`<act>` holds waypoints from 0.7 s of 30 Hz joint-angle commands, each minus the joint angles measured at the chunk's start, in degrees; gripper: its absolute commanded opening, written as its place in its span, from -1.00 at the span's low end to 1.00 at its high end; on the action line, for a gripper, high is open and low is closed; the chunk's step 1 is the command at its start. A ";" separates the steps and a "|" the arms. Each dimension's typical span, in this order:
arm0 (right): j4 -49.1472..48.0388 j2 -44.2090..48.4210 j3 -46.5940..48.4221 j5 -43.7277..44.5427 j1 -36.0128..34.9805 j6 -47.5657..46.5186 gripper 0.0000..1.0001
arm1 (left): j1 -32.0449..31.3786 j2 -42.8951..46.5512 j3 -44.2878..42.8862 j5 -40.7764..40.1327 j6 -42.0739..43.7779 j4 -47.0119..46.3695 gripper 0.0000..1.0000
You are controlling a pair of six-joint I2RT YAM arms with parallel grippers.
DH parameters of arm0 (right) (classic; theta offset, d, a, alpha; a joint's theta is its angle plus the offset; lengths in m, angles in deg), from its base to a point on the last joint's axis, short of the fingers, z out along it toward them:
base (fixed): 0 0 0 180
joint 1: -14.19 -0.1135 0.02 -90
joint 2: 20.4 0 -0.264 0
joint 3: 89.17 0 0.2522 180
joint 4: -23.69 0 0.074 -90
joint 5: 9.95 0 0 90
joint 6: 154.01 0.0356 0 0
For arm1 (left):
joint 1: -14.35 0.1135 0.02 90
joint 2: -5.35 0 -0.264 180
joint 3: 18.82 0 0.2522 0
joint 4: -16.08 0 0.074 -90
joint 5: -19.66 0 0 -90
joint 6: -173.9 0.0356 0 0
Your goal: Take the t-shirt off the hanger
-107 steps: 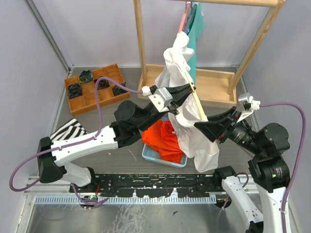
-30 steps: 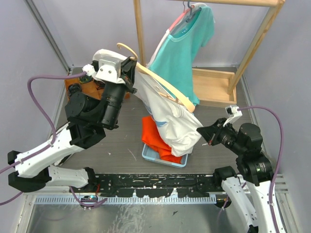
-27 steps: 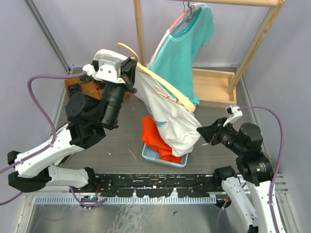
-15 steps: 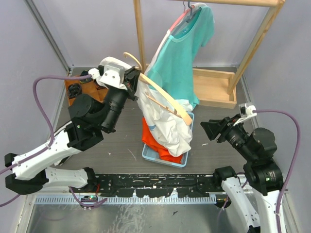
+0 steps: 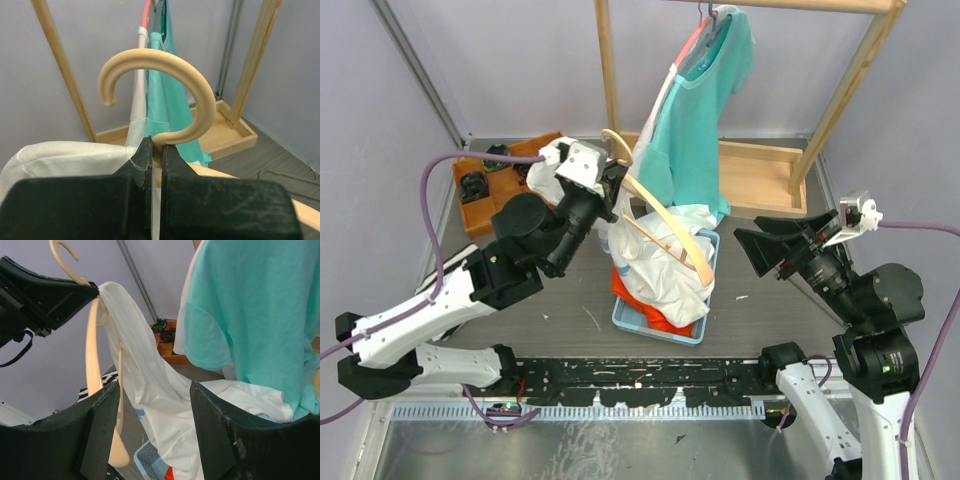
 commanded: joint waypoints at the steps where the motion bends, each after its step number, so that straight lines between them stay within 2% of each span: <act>1: -5.79 -3.79 3.17 -4.68 0.17 0.90 0.28 | 0.21 -2.49 -3.76 2.24 -1.58 3.09 -1.00; 12: -6.52 -8.39 4.22 -7.45 0.13 0.09 0.28 | 0.16 -9.11 -8.72 4.97 -2.71 7.46 -1.00; 21: -4.59 -12.30 7.12 -3.49 0.13 -3.21 0.24 | 0.11 -10.64 -10.05 5.61 -3.28 7.75 -1.00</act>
